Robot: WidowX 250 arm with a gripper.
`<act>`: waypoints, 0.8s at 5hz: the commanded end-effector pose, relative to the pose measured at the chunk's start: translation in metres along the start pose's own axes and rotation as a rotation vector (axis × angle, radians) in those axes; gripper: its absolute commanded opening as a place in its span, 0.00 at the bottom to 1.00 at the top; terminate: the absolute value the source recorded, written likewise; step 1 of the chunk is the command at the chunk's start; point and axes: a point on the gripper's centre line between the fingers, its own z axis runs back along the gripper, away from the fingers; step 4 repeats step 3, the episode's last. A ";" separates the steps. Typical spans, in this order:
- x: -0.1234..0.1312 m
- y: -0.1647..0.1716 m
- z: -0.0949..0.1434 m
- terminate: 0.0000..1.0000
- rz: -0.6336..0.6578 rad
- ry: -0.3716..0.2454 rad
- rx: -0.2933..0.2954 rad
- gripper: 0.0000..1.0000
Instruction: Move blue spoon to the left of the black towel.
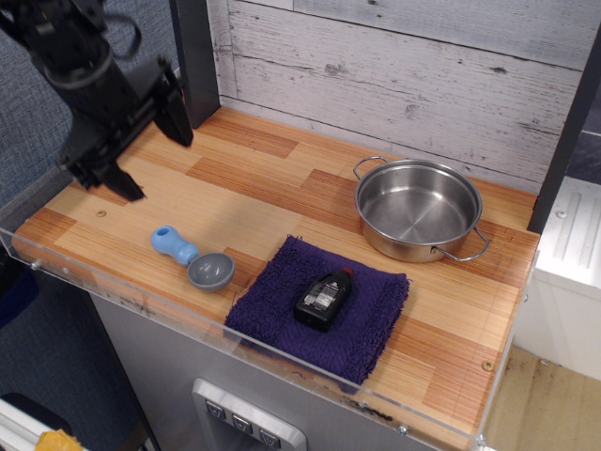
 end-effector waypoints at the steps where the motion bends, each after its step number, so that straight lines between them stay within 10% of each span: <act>1: 0.011 0.003 0.025 0.00 0.005 -0.021 -0.112 1.00; 2: 0.011 0.003 0.025 0.00 0.005 -0.021 -0.112 1.00; 3: 0.011 0.003 0.025 1.00 0.005 -0.021 -0.112 1.00; 4: 0.011 0.003 0.025 1.00 0.005 -0.021 -0.112 1.00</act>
